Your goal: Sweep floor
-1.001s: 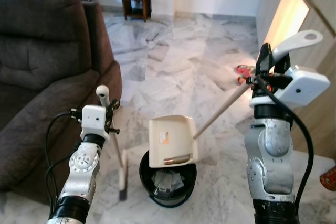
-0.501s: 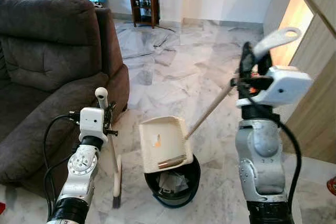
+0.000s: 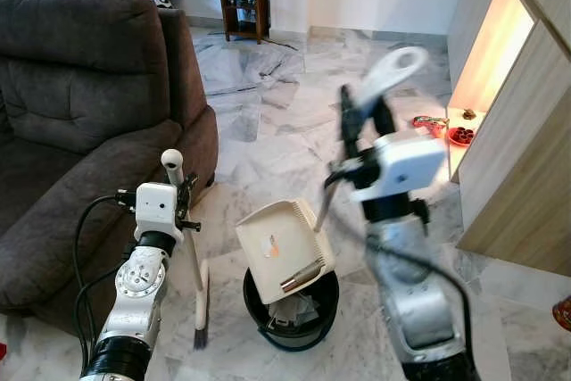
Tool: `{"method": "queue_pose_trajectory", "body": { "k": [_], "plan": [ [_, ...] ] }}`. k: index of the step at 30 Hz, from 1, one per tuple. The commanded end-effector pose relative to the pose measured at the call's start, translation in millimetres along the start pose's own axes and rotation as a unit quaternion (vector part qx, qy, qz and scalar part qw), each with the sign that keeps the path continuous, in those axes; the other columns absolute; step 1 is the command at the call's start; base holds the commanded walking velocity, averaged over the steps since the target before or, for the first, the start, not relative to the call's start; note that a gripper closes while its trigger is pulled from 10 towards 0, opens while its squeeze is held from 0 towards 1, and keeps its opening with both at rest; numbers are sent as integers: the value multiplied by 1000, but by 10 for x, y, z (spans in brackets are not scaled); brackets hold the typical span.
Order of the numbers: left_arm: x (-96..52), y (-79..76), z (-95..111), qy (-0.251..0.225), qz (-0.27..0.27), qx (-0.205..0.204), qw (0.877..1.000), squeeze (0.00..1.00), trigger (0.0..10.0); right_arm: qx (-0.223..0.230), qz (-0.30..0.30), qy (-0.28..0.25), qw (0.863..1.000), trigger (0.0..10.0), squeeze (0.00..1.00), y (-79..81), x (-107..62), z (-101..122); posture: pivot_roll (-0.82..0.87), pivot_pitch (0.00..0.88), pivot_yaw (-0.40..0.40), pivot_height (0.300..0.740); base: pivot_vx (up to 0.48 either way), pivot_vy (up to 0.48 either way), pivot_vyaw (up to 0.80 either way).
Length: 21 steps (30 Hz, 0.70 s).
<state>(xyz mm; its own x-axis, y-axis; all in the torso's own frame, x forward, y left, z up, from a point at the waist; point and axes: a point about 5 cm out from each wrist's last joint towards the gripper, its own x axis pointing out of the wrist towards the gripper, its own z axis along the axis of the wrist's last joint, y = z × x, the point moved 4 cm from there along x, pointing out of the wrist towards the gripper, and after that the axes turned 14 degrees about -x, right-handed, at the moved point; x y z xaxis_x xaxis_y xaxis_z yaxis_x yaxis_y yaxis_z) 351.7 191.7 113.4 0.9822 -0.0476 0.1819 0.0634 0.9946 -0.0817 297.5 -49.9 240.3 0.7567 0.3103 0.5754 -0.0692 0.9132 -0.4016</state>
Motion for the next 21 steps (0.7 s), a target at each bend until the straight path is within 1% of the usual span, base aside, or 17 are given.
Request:
{"method": "queue_pose_trajectory", "body": {
  "k": [1,4,6,8,11,12,13,14,15,19,21],
  "plan": [
    [25,-23,131,-29,-11,10,999,0,10000,6,-5,-37,999,10000,0,5,36,156,39,0,43,740,0,0,0],
    [25,-17,132,-30,-10,10,999,0,10000,3,1,-49,999,10000,0,61,36,214,39,0,43,740,0,0,0],
    [25,-14,133,-30,-10,10,999,0,10000,-19,26,-63,998,10000,0,153,29,256,39,0,43,740,0,0,0],
    [28,-15,135,-30,-10,10,999,0,10000,-15,27,-65,997,10000,0,175,25,272,39,0,46,740,0,0,0],
    [39,-15,141,-31,-11,9,999,0,10000,-25,32,-81,996,10000,0,226,11,343,39,0,46,740,0,0,0],
    [44,-20,144,-31,-11,9,999,0,10000,-40,50,-98,993,10000,0,309,-18,397,39,0,46,740,0,0,0],
    [44,-20,144,-31,-11,9,999,0,10000,-40,50,-98,993,10000,0,309,-18,397,39,0,46,740,0,0,0],
    [48,-23,146,-31,-12,8,999,0,10000,-45,60,-104,992,10000,0,358,-36,419,36,0,49,740,0,0,0],
    [51,-29,147,-32,-13,8,999,0,10000,-44,78,-112,990,10000,0,447,-80,456,35,0,48,740,0,0,0],
    [52,-27,151,-32,-13,8,999,0,10000,-39,88,-118,988,10000,0,499,-108,491,37,0,47,740,0,0,0],
    [53,-23,152,-32,-12,8,999,0,10000,-54,104,-130,985,10000,0,552,-128,521,37,0,47,740,0,0,0]
  ]
}}
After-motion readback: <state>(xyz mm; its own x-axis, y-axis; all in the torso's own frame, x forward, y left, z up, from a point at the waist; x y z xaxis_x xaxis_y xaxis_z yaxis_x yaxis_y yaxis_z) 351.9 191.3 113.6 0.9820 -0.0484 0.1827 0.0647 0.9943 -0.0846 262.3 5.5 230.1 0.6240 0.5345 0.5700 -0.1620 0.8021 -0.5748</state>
